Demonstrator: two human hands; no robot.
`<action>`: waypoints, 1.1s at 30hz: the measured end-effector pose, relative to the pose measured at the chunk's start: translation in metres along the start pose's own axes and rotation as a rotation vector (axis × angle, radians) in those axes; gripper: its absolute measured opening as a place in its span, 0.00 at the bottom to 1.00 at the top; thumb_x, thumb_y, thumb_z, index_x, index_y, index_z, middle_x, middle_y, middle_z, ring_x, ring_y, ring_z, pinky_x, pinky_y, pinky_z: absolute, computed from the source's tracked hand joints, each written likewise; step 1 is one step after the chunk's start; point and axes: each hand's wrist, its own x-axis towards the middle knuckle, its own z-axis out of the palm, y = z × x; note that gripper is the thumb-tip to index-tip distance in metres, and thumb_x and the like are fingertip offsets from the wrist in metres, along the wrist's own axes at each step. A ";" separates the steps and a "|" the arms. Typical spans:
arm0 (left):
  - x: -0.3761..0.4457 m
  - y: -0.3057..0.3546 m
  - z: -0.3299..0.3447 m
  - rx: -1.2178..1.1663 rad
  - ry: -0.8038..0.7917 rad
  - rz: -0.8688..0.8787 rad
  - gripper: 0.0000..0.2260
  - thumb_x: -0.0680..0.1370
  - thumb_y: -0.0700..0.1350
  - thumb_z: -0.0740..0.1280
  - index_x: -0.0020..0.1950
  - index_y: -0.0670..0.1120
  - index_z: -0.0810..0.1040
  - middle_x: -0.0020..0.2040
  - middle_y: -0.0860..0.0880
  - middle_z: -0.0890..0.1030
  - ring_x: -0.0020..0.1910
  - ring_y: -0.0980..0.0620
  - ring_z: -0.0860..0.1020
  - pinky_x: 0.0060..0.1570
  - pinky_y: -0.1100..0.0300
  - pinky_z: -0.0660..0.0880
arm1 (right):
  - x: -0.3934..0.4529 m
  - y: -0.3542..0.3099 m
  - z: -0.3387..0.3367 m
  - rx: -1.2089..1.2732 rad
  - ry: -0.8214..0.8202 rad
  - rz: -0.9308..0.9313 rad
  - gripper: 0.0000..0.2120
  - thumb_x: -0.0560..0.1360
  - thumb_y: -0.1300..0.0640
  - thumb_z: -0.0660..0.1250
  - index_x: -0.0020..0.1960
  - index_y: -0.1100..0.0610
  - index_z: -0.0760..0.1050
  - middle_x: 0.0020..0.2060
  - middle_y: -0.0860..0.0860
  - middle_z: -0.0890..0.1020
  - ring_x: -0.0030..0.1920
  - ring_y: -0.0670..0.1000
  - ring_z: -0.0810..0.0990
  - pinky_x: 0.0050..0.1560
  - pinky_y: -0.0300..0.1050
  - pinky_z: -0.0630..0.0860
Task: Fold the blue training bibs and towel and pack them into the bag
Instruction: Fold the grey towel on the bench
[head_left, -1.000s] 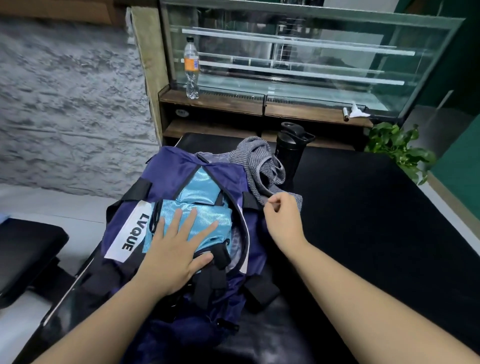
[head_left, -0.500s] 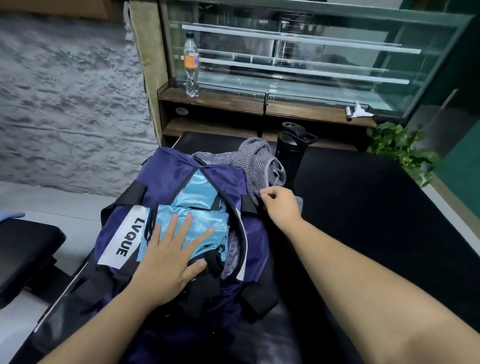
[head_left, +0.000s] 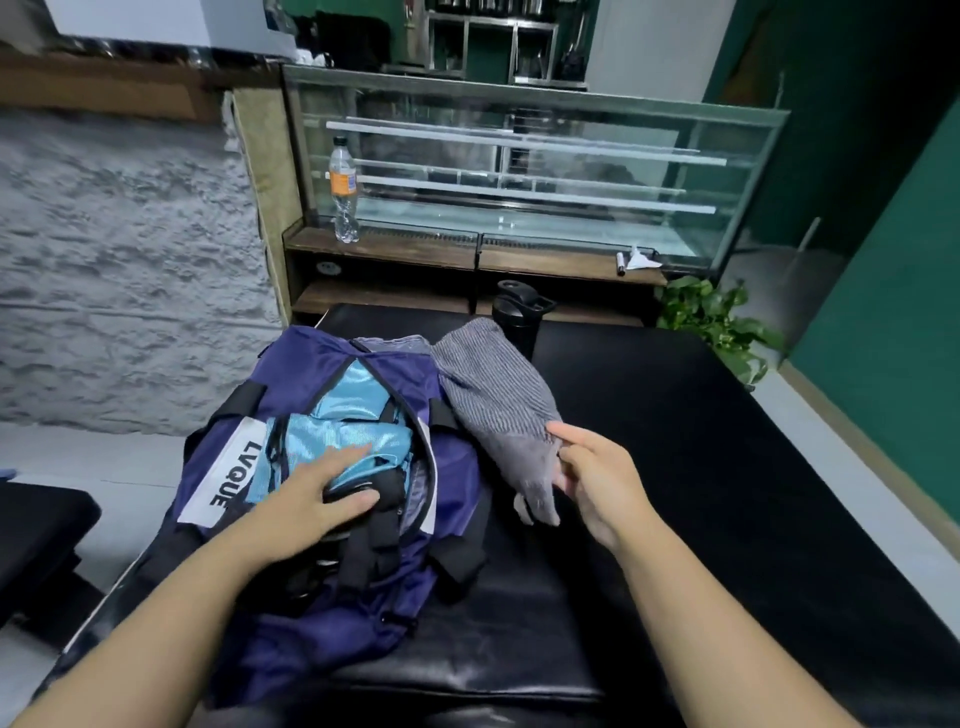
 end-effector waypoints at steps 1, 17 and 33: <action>-0.002 0.011 0.004 -0.081 0.060 -0.007 0.27 0.72 0.59 0.69 0.70 0.61 0.66 0.69 0.59 0.65 0.70 0.59 0.62 0.67 0.66 0.59 | -0.008 -0.006 -0.002 0.032 -0.031 -0.002 0.20 0.76 0.74 0.53 0.49 0.58 0.80 0.45 0.57 0.80 0.41 0.50 0.79 0.41 0.38 0.79; -0.051 0.167 0.084 0.070 0.346 0.302 0.07 0.76 0.40 0.64 0.48 0.52 0.78 0.39 0.58 0.79 0.41 0.57 0.76 0.41 0.66 0.67 | -0.103 -0.046 -0.017 -0.791 -0.138 -0.723 0.05 0.72 0.57 0.73 0.41 0.50 0.78 0.40 0.41 0.71 0.44 0.40 0.72 0.46 0.31 0.66; -0.106 0.183 0.024 -0.292 0.706 0.252 0.05 0.81 0.41 0.60 0.48 0.47 0.75 0.40 0.50 0.78 0.34 0.62 0.74 0.36 0.71 0.68 | -0.097 -0.056 -0.052 -0.830 0.215 -0.464 0.08 0.71 0.65 0.63 0.43 0.52 0.72 0.44 0.47 0.76 0.43 0.49 0.75 0.44 0.47 0.72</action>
